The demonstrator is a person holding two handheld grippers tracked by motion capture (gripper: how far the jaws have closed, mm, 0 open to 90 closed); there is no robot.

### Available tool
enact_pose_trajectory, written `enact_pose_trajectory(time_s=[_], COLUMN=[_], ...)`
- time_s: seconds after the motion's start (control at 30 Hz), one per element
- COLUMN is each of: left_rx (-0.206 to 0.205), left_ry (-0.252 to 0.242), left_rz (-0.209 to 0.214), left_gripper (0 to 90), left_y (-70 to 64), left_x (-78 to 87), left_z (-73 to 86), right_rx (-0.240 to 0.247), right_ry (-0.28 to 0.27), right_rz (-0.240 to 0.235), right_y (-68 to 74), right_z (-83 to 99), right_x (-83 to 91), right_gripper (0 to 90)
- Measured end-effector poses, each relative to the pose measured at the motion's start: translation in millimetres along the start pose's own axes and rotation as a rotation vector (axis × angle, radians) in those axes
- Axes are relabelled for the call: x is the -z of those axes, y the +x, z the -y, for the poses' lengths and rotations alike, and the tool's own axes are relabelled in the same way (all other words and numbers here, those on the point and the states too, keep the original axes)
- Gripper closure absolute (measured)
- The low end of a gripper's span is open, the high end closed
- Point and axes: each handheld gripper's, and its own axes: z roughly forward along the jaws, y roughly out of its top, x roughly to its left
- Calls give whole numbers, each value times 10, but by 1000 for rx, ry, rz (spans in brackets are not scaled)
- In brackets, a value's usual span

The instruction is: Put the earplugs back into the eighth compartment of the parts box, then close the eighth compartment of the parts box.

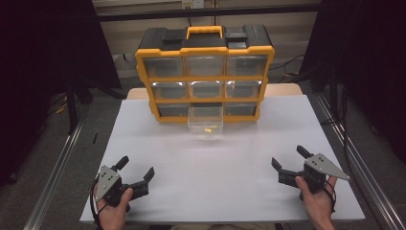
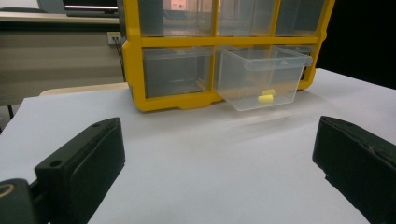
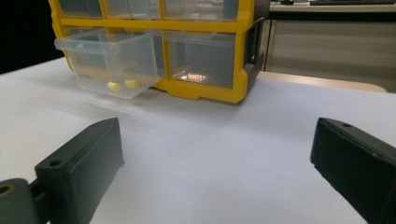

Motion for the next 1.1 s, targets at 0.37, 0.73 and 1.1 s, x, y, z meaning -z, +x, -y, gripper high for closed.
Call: enact_pose_trajectory(time_s=[0.37,0.73,1.1], left_rx=[1,1,-6], left_ry=[3,4,-3], left_rz=[5,10,12], left_gripper=[25,25,25], left_y=[10,-7,-10], left_x=[-13,-19,-23], left_z=[16,-2,-11], right_rx=[18,31,32], right_ry=[35,56,54], right_rz=[-25,-157,-274], right_y=[0,152,285], right_z=[-1,0,-55], right_x=[-73,-181,-347], right_gripper=[14,5,3])
